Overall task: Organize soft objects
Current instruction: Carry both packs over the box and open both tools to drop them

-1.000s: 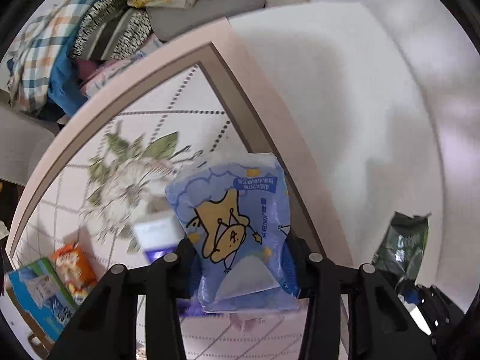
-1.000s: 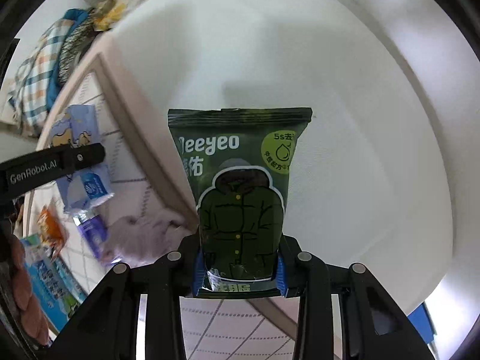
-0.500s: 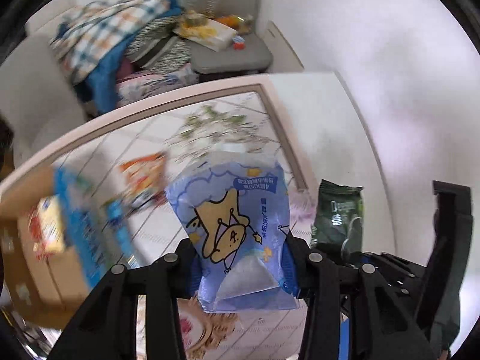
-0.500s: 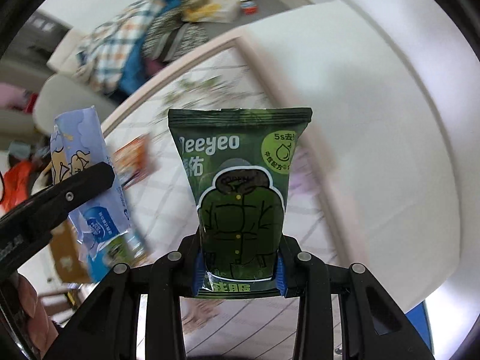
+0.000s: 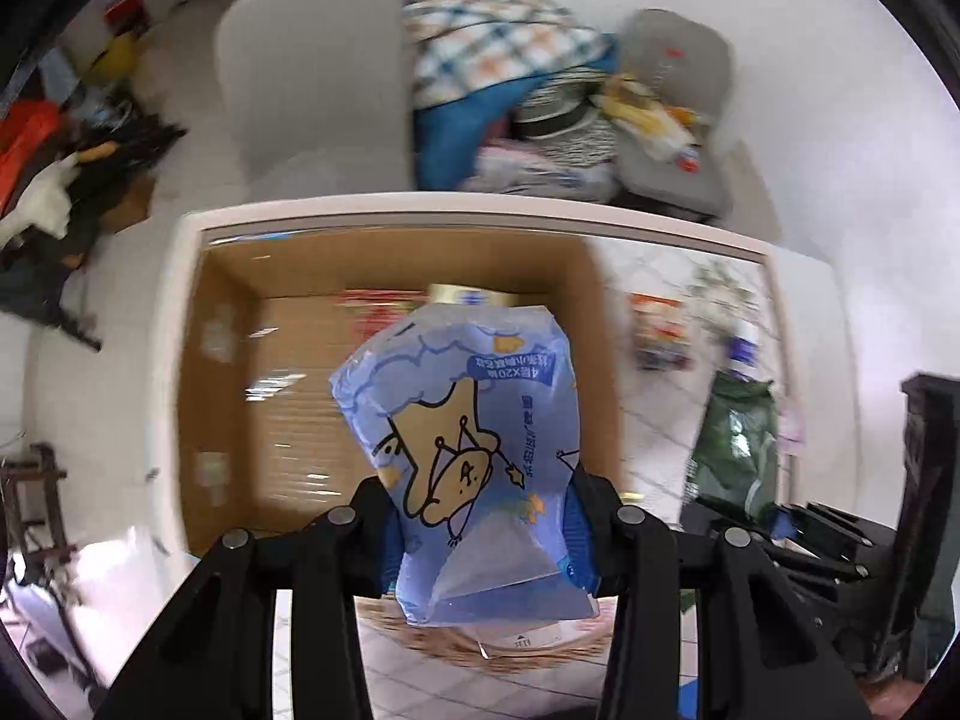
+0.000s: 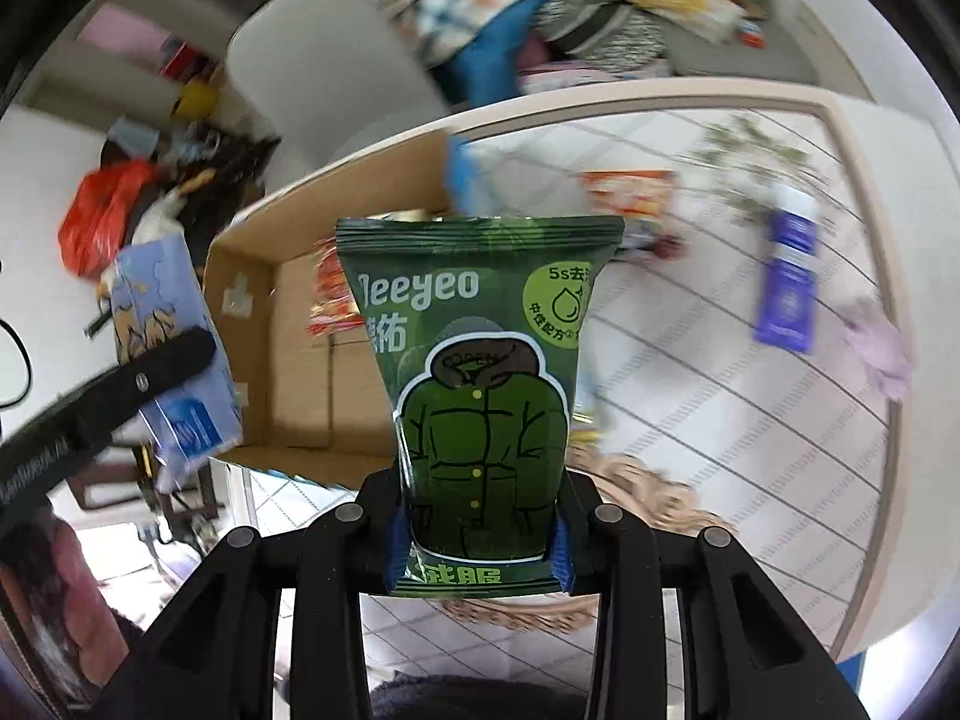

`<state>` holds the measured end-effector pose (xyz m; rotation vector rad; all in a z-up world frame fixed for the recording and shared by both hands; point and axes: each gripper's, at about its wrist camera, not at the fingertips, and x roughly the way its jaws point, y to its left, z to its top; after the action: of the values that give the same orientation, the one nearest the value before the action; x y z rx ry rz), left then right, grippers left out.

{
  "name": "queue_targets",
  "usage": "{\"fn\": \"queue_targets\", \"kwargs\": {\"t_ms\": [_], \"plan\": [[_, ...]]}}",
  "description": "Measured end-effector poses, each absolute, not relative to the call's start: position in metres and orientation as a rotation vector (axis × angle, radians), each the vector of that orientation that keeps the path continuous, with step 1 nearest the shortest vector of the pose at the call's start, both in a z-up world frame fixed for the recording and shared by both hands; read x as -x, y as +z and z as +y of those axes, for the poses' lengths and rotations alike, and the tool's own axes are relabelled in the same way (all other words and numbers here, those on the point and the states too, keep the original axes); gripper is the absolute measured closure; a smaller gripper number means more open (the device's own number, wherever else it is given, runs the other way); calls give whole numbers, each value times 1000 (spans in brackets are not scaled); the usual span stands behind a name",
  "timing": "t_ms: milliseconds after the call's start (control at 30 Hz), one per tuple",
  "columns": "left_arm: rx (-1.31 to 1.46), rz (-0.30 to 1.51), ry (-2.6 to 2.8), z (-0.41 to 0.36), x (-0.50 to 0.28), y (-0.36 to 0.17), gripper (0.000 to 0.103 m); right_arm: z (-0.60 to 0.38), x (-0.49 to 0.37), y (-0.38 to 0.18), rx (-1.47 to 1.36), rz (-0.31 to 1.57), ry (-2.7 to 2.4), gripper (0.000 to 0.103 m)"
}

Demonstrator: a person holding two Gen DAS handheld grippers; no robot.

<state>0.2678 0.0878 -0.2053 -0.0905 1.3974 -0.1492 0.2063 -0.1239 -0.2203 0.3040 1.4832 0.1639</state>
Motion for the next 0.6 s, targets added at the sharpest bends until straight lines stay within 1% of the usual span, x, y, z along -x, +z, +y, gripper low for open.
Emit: {"fn": "queue_targets", "kwargs": {"t_ms": [100, 267, 433, 600], "plan": [[86, 1432, -95, 127, -290, -230, 63, -77, -222, -236, -262, 1513, 181, 65], [85, 1509, -47, 167, -321, -276, 63, -20, -239, -273, -203, 1578, 184, 65], [62, 1563, -46, 181, -340, -315, 63, 7, -249, -310, -174, 1631, 169, 65], [67, 1615, -76, 179, -354, -343, 63, 21, -256, -340, -154, 1668, 143, 65]]}}
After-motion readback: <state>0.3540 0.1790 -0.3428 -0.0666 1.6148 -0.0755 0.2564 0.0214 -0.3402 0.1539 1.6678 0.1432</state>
